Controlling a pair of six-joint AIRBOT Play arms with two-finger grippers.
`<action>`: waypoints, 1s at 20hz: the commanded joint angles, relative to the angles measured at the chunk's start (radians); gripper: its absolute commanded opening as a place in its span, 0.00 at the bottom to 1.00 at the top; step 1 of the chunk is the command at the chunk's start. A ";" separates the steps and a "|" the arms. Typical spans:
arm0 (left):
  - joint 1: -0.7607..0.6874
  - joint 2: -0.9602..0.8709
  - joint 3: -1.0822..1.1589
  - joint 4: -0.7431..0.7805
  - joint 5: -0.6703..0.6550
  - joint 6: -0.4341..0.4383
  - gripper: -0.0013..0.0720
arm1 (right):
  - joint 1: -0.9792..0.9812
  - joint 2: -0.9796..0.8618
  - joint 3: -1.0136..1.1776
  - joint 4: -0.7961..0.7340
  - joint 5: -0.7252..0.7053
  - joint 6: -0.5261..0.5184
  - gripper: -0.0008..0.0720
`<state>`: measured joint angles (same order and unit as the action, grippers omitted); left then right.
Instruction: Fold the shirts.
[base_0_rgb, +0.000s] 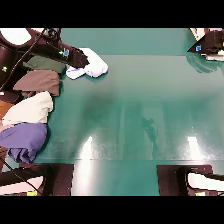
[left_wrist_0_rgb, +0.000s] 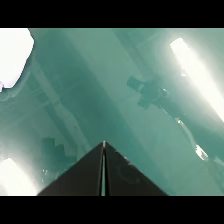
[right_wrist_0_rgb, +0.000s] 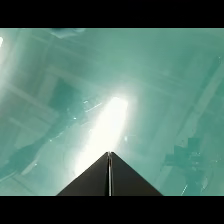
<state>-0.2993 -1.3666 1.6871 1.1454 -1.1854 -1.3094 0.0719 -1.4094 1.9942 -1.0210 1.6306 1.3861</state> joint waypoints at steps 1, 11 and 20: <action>0.000 0.000 0.000 0.000 0.000 0.000 0.05 | 0.001 -0.001 0.000 0.000 0.000 0.000 0.03; 0.000 0.000 0.000 0.000 0.000 0.000 0.05 | 0.000 -0.001 0.000 -0.002 -0.021 -0.052 0.03; 0.000 -0.022 0.000 0.015 0.141 -0.033 0.89 | -0.010 -0.001 0.000 0.035 -0.176 -0.070 0.04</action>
<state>-0.2996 -1.3735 1.6871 1.1324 -1.1465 -1.3117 0.0631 -1.4094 1.9942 -1.0004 1.5059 1.3212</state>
